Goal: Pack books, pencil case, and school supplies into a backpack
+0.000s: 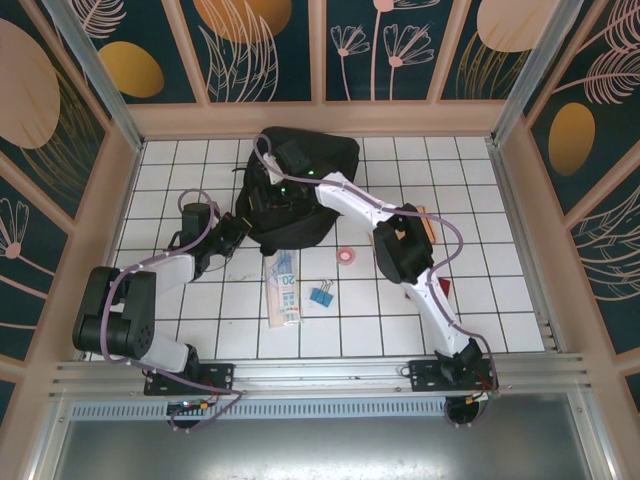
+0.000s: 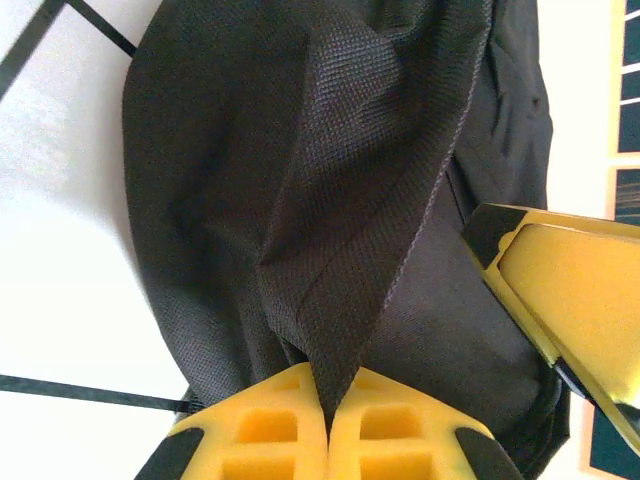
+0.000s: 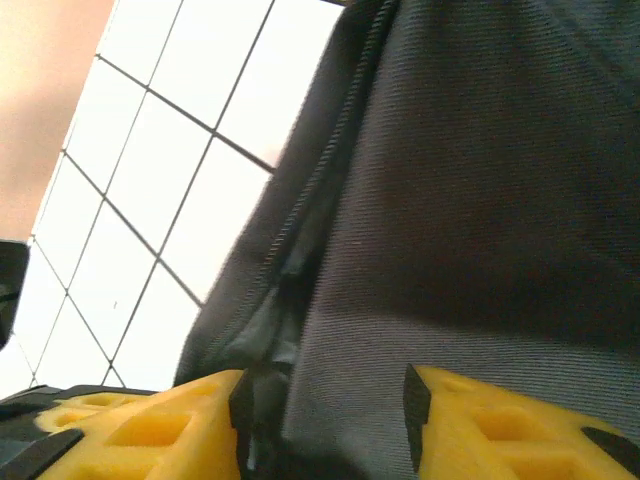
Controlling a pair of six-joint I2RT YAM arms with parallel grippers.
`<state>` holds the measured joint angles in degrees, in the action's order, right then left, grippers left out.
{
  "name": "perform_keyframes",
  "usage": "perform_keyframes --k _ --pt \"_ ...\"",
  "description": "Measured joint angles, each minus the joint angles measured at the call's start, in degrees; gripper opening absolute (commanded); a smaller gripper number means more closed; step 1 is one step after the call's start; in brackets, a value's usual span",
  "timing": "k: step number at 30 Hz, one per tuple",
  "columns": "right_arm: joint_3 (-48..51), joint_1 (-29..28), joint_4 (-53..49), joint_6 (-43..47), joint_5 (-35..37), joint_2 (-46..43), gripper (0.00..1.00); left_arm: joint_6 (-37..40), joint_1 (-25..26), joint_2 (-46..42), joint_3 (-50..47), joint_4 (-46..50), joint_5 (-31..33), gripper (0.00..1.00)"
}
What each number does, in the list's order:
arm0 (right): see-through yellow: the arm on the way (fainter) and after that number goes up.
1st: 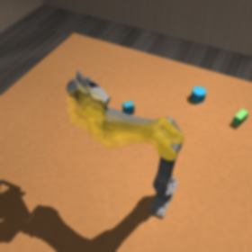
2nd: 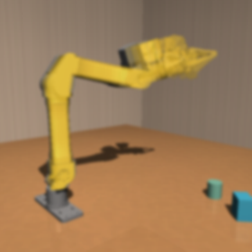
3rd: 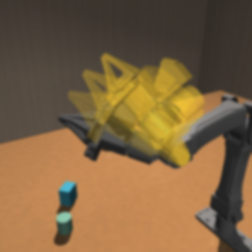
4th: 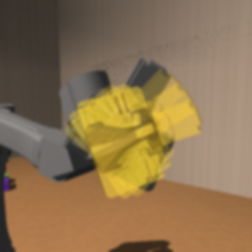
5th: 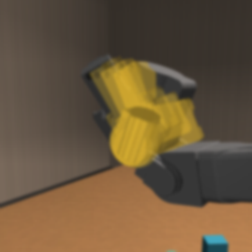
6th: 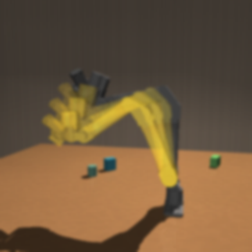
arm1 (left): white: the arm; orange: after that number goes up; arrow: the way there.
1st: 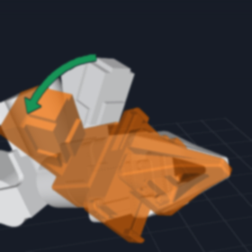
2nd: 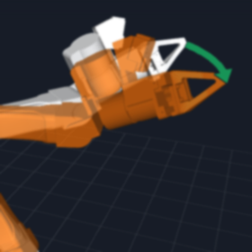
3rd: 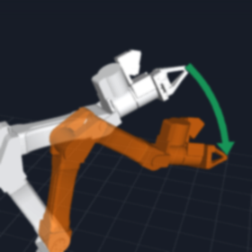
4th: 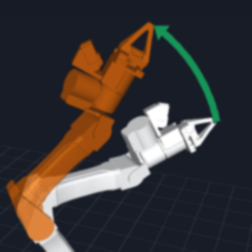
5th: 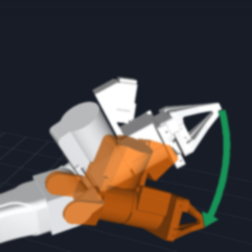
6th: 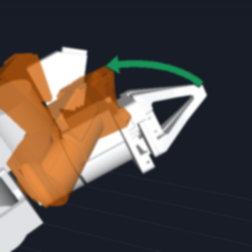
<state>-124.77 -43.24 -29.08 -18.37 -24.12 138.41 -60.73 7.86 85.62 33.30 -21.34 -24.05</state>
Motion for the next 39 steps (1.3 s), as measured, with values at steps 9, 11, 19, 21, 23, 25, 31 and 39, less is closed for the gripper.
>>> perform_keyframes --k 9,11,19,21,23,25,31,39 --pt "-5.7 -0.9 -1.4 -1.1 -1.2 4.1 0.51 -1.0 0.0 -0.2 -1.0 -2.5 -1.1 0.00" --pt "-6.9 -1.1 -1.9 -1.1 -0.4 5.5 0.50 -1.1 0.0 -0.3 -1.0 -2.5 -1.1 0.00" --pt "-6.6 -3.5 -3.8 0.3 6.5 6.8 0.52 -1.0 -0.3 -0.6 -1.4 -2.0 -0.9 0.00" --pt "-6.5 -4.1 -4.1 0.8 8.9 6.8 0.65 -1.0 -0.5 -0.7 -1.9 -1.8 -0.8 0.00" --pt "-6.8 -4.6 -4.8 1.6 12.1 7.1 0.72 -1.0 -0.9 -1.3 -2.3 -0.9 -0.4 0.00" --pt "-8.4 -5.1 -5.8 2.2 14.8 8.3 0.70 -1.0 -1.0 -1.8 -2.6 -0.3 0.4 0.00" --pt "-11.4 -7.8 -7.2 4.9 25.4 12.1 0.32 -1.1 -1.0 -3.7 -4.1 -0.2 1.4 0.00" --pt "-9.8 -8.3 -5.8 6.1 31.4 11.3 0.00 -1.0 -1.0 -4.7 -4.2 0.2 1.7 0.00"
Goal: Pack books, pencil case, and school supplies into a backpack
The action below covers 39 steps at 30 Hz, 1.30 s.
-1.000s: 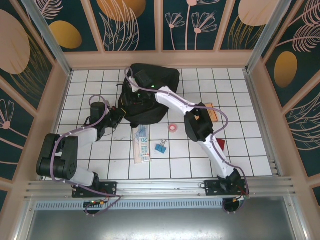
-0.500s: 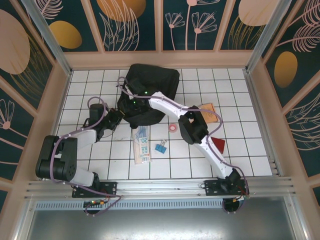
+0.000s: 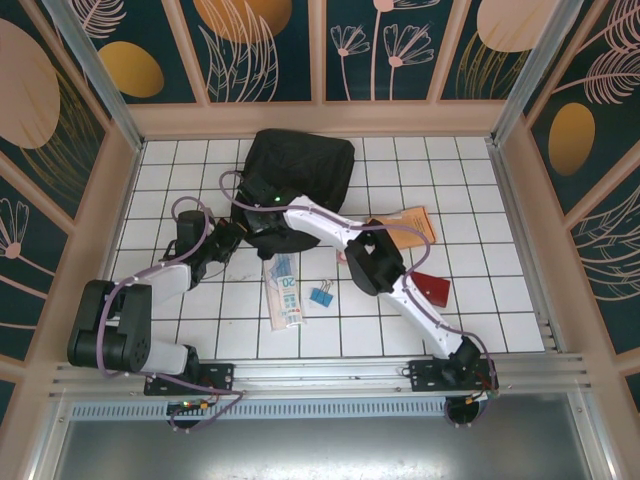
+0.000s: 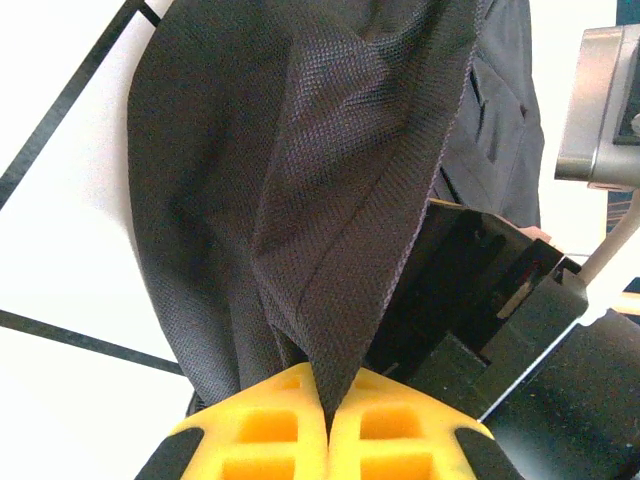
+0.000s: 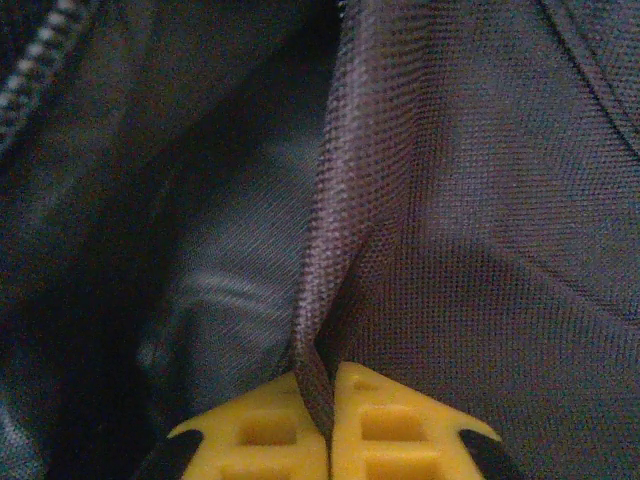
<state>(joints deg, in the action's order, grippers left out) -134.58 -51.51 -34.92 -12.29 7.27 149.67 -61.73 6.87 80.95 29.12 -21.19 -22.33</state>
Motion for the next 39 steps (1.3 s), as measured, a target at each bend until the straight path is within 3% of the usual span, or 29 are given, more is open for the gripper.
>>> perform_keyframes --k 8,25,26,28,32,33,35,39 --pt "2.4 2.5 -1.0 0.2 -4.2 -3.5 0.00 2.0 0.4 -0.7 1.9 4.6 2.9 0.00" --pt "-6.5 11.0 -3.5 -1.2 -14.5 -10.7 0.00 9.3 0.6 -0.3 12.2 15.2 8.3 0.00" --pt "-6.6 11.4 -3.5 -1.5 -15.2 -10.9 0.00 9.7 0.6 -0.3 12.7 15.7 8.3 0.04" --pt "-6.7 12.4 -3.5 -2.1 -17.3 -11.2 0.00 10.8 0.6 -0.3 14.5 17.6 8.0 0.37" --pt "-6.8 13.6 -2.7 -3.1 -19.3 -11.4 0.00 12.8 0.6 -1.6 19.6 21.6 8.0 0.69" --pt "-6.8 13.8 -2.5 -3.1 -19.5 -11.5 0.00 13.3 0.6 -2.9 20.4 22.1 8.0 0.73" --pt "-6.8 14.1 -2.5 -3.3 -19.8 -11.5 0.00 13.2 0.6 -6.3 21.3 22.2 7.1 0.71" --pt "-6.8 14.1 -2.5 -3.3 -20.5 -11.5 0.00 9.4 0.7 -9.9 21.2 15.1 0.2 0.53"
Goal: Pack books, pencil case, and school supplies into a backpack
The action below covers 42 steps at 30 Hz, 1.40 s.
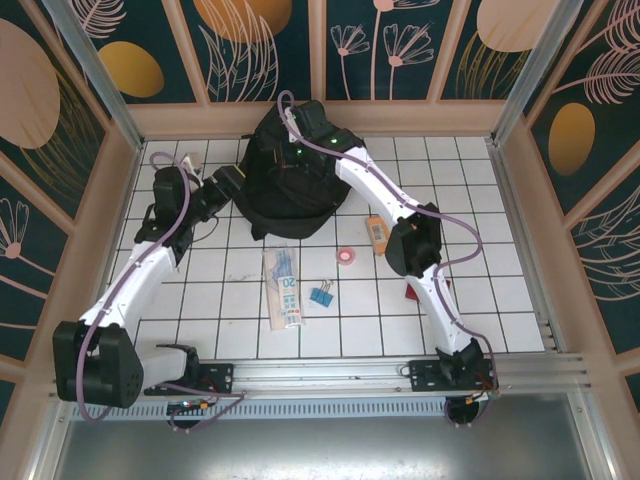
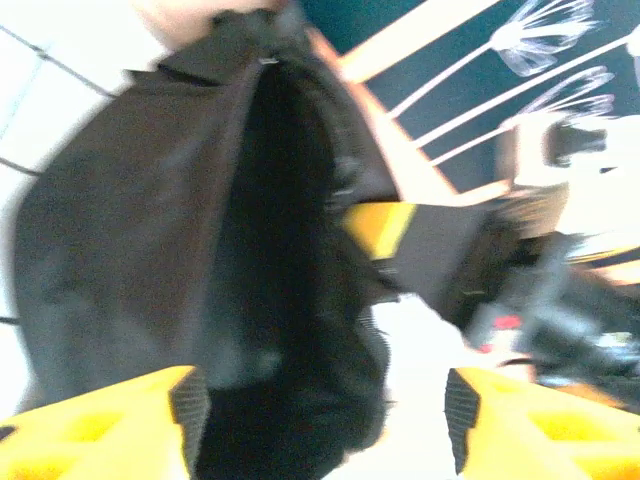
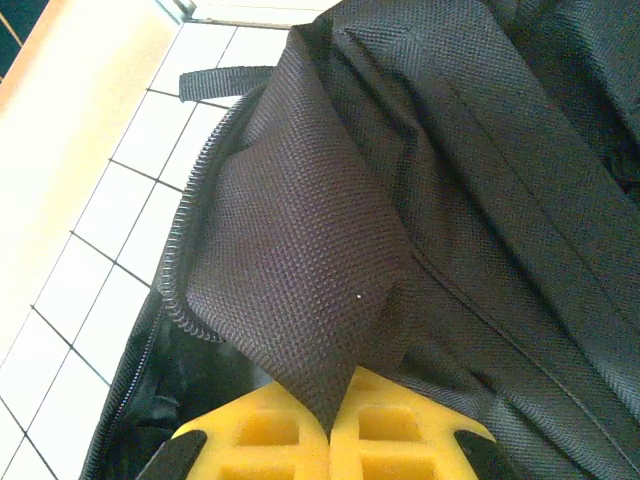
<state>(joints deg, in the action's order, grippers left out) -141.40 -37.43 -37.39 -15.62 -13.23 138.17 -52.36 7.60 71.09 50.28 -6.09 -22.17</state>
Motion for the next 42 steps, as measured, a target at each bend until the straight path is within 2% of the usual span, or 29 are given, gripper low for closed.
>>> perform_keyframes --k 3,11,16,26,28,32,34,35,38,42 --pt "0.0 0.0 0.0 -0.2 -0.3 0.0 0.00 -3.5 1.0 2.5 -0.3 -5.7 -4.4 0.45" --pt "0.0 0.1 0.3 -1.5 -1.5 0.0 0.00 -10.7 5.8 12.2 -1.2 -15.0 -10.3 0.41" --pt "0.0 0.1 0.3 -1.9 -2.1 0.0 0.00 -12.9 7.8 15.9 -1.1 -17.8 -11.6 0.37" --pt "0.0 0.3 0.5 -2.6 -3.4 0.0 0.00 -12.9 7.8 20.2 3.1 -17.9 -11.8 0.37" --pt "0.0 0.3 0.5 -2.6 -3.4 0.0 0.00 -12.9 7.8 20.7 4.3 -17.4 -11.7 0.31" --pt "0.0 0.3 0.7 -2.6 -3.4 0.0 0.00 -12.4 7.8 22.0 6.6 -16.5 -11.5 0.03" --pt "0.0 0.4 0.8 -2.6 -3.5 0.0 0.00 -12.4 7.9 22.4 7.0 -16.2 -11.5 0.00" --pt "0.0 0.5 0.8 -2.5 -3.5 0.0 0.04 -12.9 8.0 22.6 7.1 -16.2 -11.5 0.00" --pt "0.0 0.6 0.7 -2.0 -3.0 0.0 0.31 -13.6 8.2 22.9 7.6 -16.2 -11.5 0.00" --pt "-0.1 0.6 0.7 -0.3 0.4 -1.0 0.55 -15.7 8.3 22.9 7.7 -16.4 -9.4 0.00"
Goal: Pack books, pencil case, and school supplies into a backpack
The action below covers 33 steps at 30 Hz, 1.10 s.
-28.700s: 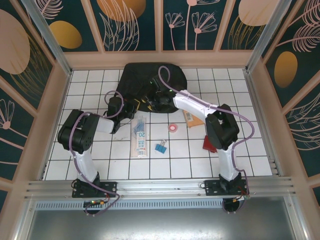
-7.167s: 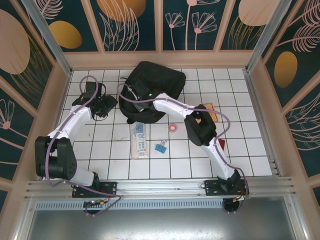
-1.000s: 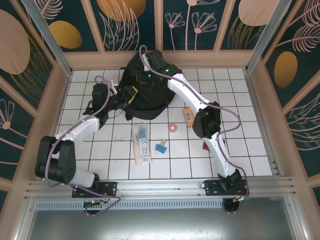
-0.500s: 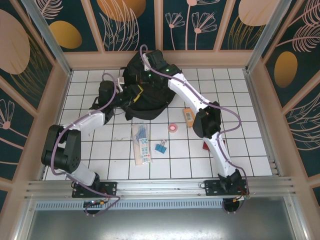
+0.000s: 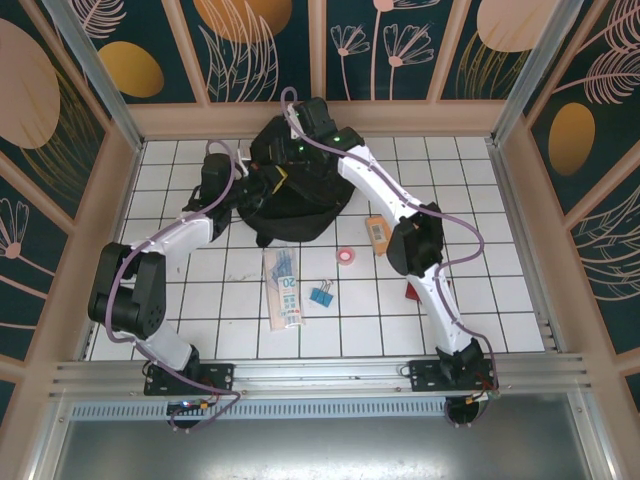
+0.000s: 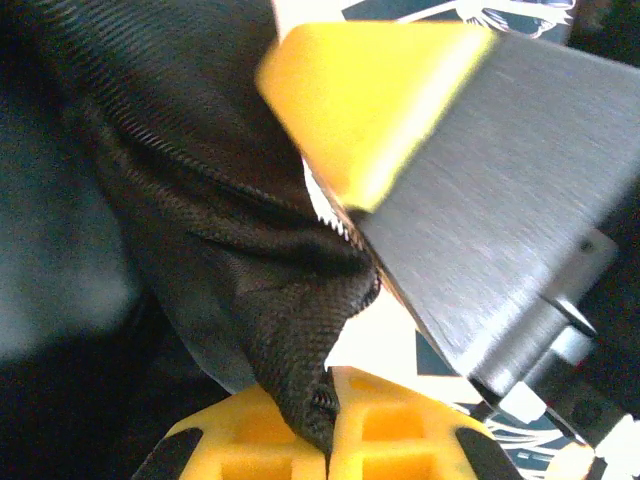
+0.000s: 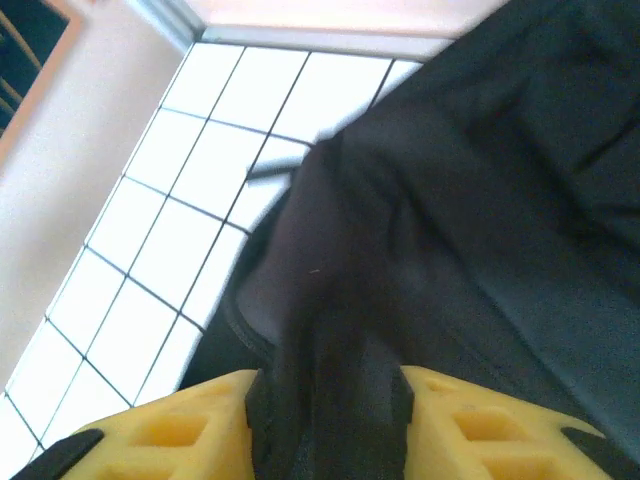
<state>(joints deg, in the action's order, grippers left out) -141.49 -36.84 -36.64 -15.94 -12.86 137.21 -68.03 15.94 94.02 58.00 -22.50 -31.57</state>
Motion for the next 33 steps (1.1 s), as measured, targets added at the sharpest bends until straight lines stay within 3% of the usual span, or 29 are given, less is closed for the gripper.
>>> perform_keyframes --k 3,7,12,16,20,23,27,33 --pt "1.4 0.0 0.0 0.9 3.4 -3.3 0.59 -2.5 -0.1 0.0 0.0 -0.8 1.6 0.00" --pt "7.6 0.3 0.5 1.1 10.2 -12.6 0.51 -7.1 0.2 0.0 0.0 -3.7 4.0 0.00" --pt "29.6 3.5 6.6 -2.4 19.1 -30.9 0.45 -11.3 0.4 -0.1 1.3 -5.4 9.1 0.00" --pt "45.7 12.3 10.5 -8.4 17.4 -39.4 0.32 -12.6 0.8 -1.5 1.9 -5.6 14.7 0.00" --pt "51.1 17.6 11.1 -11.1 13.5 -32.5 0.25 -13.1 1.1 -1.9 3.3 -5.7 16.7 0.00" --pt "50.2 16.3 10.9 -11.6 11.5 -22.3 0.18 -13.3 1.5 -2.0 3.9 -6.1 17.1 0.00" --pt "48.2 13.4 9.4 -11.6 9.2 -11.9 0.18 -13.3 2.2 -2.5 3.7 -6.0 17.5 0.00" --pt "31.3 12.4 6.1 -11.5 5.8 -4.8 0.26 -12.7 3.4 -7.0 1.9 -5.8 19.5 0.00"
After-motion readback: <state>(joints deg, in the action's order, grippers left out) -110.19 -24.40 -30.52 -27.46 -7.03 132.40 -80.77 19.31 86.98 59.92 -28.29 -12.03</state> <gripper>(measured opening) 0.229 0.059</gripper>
